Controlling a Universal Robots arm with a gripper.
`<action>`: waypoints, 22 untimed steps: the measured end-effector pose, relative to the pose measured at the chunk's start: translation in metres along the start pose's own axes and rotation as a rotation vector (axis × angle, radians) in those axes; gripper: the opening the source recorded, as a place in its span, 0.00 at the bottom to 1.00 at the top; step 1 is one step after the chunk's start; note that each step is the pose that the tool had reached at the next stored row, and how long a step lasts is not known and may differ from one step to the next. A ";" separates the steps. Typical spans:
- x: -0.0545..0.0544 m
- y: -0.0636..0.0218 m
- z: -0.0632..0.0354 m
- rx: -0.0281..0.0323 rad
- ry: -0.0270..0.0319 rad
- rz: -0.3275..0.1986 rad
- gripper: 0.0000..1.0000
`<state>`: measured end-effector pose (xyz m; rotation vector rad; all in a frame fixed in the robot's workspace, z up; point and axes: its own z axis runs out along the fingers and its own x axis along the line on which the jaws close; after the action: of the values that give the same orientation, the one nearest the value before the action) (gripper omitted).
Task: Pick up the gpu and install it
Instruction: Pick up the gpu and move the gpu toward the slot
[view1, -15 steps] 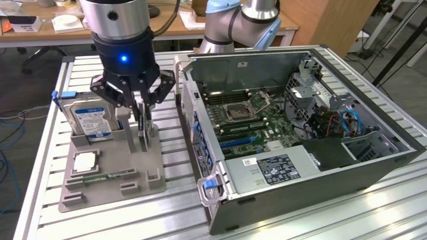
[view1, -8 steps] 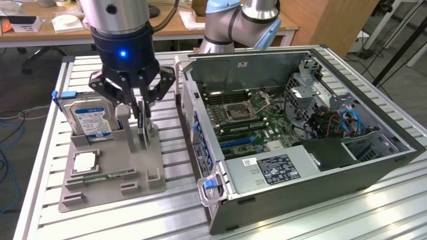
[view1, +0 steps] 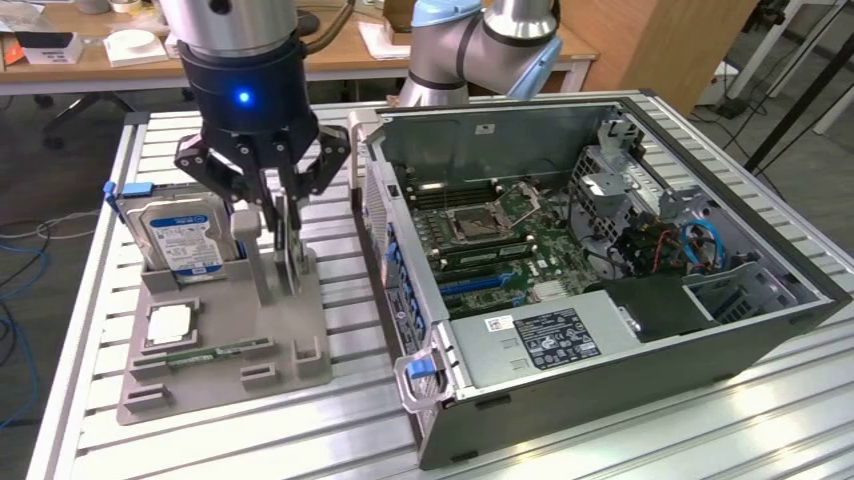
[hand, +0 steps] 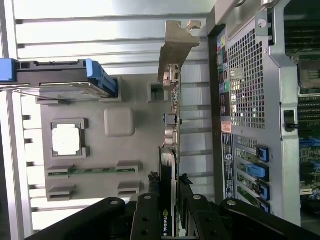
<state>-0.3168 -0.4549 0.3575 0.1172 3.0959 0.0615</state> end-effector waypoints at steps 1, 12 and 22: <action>0.000 0.0000 -0.0009 -0.0001 0.0000 0.000 0.26; 0.000 0.0005 -0.0114 0.0000 0.0000 0.000 0.26; -0.001 0.0009 -0.0216 0.0000 0.0000 0.000 0.26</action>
<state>-0.3168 -0.4549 0.3791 0.1172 3.0959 0.0615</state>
